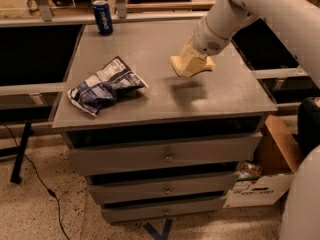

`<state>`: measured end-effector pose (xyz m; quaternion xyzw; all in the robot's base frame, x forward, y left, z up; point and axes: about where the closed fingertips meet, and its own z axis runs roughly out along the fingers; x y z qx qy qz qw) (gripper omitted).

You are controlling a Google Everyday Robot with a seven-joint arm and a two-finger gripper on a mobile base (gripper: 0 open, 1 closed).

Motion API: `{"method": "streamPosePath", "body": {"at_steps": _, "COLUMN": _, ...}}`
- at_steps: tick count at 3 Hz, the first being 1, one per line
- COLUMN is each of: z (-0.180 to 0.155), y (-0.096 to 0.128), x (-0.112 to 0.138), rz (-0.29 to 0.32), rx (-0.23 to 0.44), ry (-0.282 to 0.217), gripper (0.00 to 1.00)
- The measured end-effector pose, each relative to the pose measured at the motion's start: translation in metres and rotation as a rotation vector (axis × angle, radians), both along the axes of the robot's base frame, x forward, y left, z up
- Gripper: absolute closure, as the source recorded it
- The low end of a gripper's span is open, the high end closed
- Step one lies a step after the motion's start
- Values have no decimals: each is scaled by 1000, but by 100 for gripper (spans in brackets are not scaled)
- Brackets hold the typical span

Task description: Move sponge near blue chip bag

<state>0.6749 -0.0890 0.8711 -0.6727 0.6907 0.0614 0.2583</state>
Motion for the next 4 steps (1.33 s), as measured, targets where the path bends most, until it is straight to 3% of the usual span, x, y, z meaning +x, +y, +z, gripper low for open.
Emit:
{"method": "streamPosePath", "body": {"at_steps": 1, "z": -12, "y": 34, "x": 2, "rz": 84, "rx": -14, "ry": 24, "gripper": 100}}
{"method": "streamPosePath", "body": {"at_steps": 3, "z": -12, "y": 92, "x": -26, "rz": 278, "rx": 14, "ry": 50, "gripper": 100}}
{"method": "streamPosePath", "body": {"at_steps": 4, "z": -13, "y": 107, "x": -43, "rz": 346, "rx": 24, "ry": 70, "gripper": 82}}
